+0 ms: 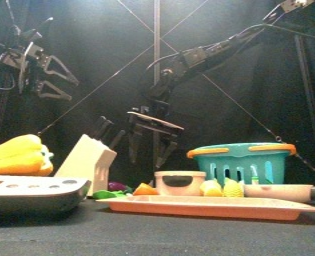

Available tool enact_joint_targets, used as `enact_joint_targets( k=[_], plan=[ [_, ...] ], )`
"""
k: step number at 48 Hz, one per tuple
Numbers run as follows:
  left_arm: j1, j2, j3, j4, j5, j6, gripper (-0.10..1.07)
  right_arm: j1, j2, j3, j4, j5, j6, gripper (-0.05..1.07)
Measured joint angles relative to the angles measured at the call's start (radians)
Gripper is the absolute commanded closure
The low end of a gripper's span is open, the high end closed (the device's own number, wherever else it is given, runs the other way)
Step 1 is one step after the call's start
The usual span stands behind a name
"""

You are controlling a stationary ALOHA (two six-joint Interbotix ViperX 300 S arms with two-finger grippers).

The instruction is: Grab rice

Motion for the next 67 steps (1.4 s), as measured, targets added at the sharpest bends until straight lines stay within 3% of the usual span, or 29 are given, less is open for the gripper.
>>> enact_joint_targets(
  k=[42, 67],
  plan=[
    [0.0, 0.0, 0.005, 0.002, 0.008, 0.002, -0.05, -0.018, 0.067, -0.072, -0.003, 0.028, 0.005, -0.02],
    [0.002, 0.0, 0.005, 0.003, 0.023, 0.002, -0.05, -0.014, 0.126, -0.219, -0.005, 0.101, -0.014, -0.02]
  ],
)
